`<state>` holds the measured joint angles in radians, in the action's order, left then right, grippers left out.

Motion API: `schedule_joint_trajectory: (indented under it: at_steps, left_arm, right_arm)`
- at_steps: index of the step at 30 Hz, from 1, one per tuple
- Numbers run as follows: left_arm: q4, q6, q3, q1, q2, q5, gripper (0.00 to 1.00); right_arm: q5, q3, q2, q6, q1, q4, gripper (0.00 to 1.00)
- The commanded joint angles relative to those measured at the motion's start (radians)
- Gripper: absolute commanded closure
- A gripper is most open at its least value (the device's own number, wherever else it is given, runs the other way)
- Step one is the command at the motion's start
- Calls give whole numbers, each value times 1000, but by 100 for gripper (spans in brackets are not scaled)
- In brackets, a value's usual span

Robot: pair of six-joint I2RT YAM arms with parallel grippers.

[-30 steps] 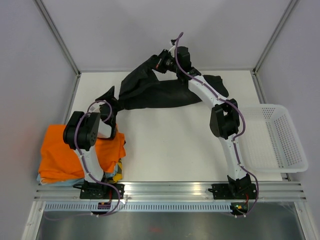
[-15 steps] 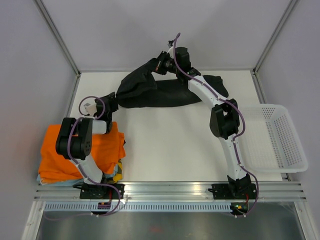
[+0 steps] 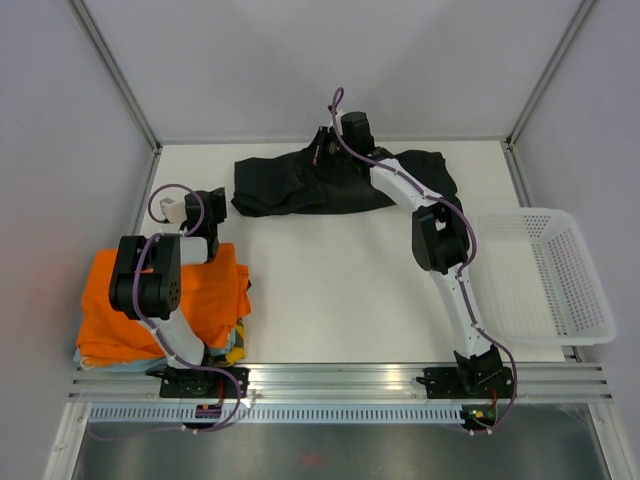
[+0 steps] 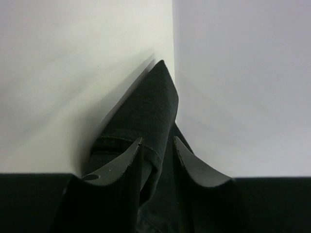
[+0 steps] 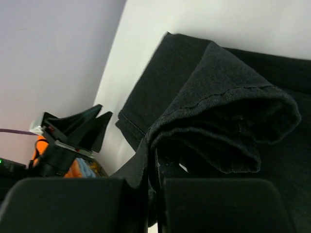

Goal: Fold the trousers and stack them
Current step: Fold the trousers

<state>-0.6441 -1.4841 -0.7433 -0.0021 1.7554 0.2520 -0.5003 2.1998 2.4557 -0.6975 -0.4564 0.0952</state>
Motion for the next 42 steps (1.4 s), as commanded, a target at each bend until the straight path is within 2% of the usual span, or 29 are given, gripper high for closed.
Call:
schedule_joint_trajectory:
  at_steps: [1,3,5,7,11,12,14,18,28,33,38,39,41,42]
  left_arm:
    - [-72,80,-44,1,27,-87,62]
    - [-37,117,-76,1,13,-112,58]
    - [75,160,-131,1,-3,-144,55]
    - [121,254,-156,1,-16,-174,54]
    - [133,372,-177,1,-48,-201,51]
    - [145,446,-192,1,-53,-224,50]
    - [149,479,-203,1,-54,-247,50]
    - [133,492,-194,1,-50,-312,50]
    - [113,493,-206,1,-28,-359,50]
    - [113,495,-209,1,-19,-358,50]
    - [118,496,-214,1,-7,-353,49]
    - [121,498,-215,1,-4,-355,49]
    - [129,507,-226,1,-1,-361,49]
    - [138,510,-232,1,3,-365,48]
  right_arm:
    - [-15,37,11,55,7,0,100]
    - [-1,35,19,73,7,17,100]
    - [14,32,28,104,7,46,100]
    - [34,35,46,122,10,69,100]
    - [49,41,77,170,19,121,100]
    - [51,47,87,184,27,141,100]
    - [45,67,100,197,38,159,100]
    - [45,162,121,263,50,202,100]
    - [66,232,126,283,50,114,100]
    - [52,178,143,271,47,104,100]
    - [104,150,151,325,48,221,100]
    - [115,146,144,346,50,231,98]
    - [172,135,123,365,53,274,82]
    - [186,132,114,371,58,287,60]
